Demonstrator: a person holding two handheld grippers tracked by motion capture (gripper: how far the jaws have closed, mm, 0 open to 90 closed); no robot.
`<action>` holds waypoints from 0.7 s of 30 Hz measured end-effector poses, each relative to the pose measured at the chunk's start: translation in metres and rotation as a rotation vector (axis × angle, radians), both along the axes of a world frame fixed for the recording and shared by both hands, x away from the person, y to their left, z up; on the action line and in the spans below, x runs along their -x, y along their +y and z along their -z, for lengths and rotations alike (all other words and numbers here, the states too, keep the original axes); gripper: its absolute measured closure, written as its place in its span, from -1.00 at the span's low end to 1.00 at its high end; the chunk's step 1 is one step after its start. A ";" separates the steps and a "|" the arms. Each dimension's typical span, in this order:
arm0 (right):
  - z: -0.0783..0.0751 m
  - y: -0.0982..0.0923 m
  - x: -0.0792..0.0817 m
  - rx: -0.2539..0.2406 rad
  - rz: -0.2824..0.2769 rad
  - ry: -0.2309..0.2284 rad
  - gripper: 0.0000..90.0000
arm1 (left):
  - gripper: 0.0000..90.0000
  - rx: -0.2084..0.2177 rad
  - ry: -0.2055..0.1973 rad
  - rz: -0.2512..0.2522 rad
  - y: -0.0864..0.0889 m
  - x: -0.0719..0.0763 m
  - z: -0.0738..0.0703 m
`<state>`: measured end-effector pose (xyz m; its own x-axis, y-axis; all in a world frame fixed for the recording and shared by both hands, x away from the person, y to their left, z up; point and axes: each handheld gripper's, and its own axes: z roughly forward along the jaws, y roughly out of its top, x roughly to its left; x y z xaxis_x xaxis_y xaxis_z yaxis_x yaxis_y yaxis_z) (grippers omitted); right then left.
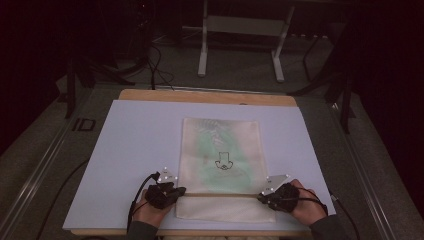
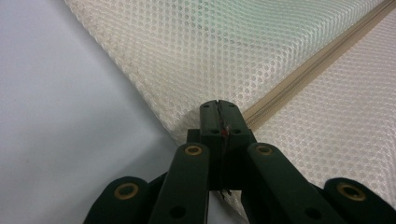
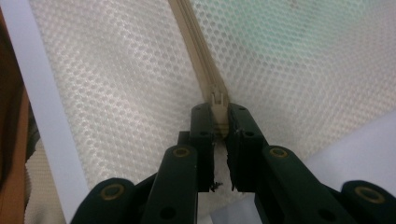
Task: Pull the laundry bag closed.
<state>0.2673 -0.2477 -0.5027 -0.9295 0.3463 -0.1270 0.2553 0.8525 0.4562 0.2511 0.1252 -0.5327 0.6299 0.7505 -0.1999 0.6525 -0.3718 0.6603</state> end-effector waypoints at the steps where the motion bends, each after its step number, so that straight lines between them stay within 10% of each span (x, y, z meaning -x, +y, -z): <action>1: 0.000 -0.001 0.000 -0.002 0.004 0.002 0.83 | 0.99 0.002 0.000 -0.001 0.000 0.000 0.000; 21: -0.001 -0.017 0.000 -0.025 0.039 0.004 0.83 | 0.98 -0.002 -0.001 -0.002 0.000 0.000 0.000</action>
